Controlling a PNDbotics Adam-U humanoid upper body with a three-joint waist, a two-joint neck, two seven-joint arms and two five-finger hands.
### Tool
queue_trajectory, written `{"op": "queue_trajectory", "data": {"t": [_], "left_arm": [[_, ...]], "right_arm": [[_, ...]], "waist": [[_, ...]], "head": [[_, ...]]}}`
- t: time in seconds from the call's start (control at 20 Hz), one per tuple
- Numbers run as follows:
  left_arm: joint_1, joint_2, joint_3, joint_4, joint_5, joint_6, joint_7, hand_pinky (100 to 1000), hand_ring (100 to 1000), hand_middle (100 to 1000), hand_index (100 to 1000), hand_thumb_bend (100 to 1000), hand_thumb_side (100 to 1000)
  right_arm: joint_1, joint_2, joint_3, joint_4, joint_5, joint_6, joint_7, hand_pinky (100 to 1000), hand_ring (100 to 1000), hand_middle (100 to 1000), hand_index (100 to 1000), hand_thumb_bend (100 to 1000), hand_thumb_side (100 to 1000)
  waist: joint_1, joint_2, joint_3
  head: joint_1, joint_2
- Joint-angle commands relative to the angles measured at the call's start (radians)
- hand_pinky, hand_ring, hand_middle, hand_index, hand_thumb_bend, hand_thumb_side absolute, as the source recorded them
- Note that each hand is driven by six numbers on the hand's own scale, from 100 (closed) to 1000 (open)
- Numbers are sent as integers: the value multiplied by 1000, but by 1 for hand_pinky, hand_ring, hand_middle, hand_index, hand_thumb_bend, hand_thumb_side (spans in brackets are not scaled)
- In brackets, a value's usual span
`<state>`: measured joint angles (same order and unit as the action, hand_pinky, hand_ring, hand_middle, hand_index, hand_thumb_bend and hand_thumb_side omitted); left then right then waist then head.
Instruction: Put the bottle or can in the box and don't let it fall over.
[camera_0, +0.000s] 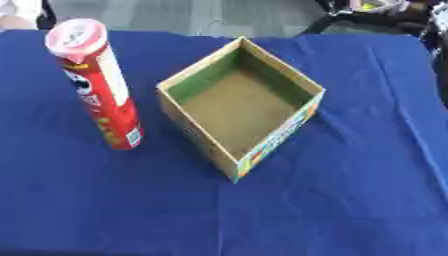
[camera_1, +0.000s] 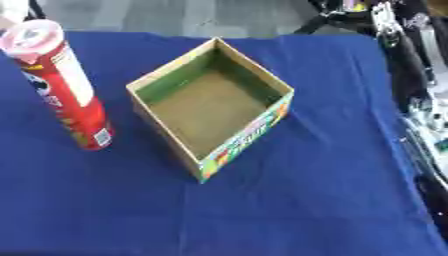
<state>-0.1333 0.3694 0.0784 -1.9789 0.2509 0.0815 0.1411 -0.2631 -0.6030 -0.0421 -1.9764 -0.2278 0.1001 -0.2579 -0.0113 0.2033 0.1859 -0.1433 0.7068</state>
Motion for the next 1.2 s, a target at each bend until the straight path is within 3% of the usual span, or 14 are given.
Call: {"op": "queue_trajectory", "data": {"t": [0.05, 0.35, 0.55, 0.75, 1.0, 1.2], "left_arm": [[-11, 32, 5, -21, -7, -1, -1, 723, 784, 841, 754, 196, 885], [-14, 48, 4, -21, -10, -4, -3, 724, 785, 841, 754, 189, 882], [-24, 98, -3, -21, -22, -15, -11, 727, 787, 842, 756, 164, 872], [-37, 207, -20, -21, -52, -33, -31, 733, 792, 844, 764, 116, 863], [-75, 393, -38, -21, -102, -61, -47, 743, 805, 859, 782, 100, 846], [-129, 507, -51, -21, -136, -39, -68, 755, 822, 894, 815, 100, 850]], "right_arm": [[-9, -18, -5, -24, 9, -2, 7, 832, 771, 804, 989, 100, 683], [-7, -18, -5, -24, 12, -3, 13, 832, 770, 804, 989, 100, 669], [-3, -20, -5, -24, 14, -1, 15, 832, 770, 804, 989, 100, 672], [2, -24, -3, -24, 15, 1, 17, 832, 770, 804, 989, 100, 673], [11, -27, 1, -24, 16, 6, 21, 832, 769, 804, 989, 100, 676], [15, -30, 3, -24, 18, 10, 25, 832, 769, 804, 989, 100, 678]], "waist": [[2, -17, -1], [1, -17, -1], [3, -18, -1], [6, -20, -1], [13, -26, 3], [17, -33, 4]], "head": [[-1, 2], [-1, 4], [-2, 6], [-5, 9], [-14, 19], [-19, 27]]}}
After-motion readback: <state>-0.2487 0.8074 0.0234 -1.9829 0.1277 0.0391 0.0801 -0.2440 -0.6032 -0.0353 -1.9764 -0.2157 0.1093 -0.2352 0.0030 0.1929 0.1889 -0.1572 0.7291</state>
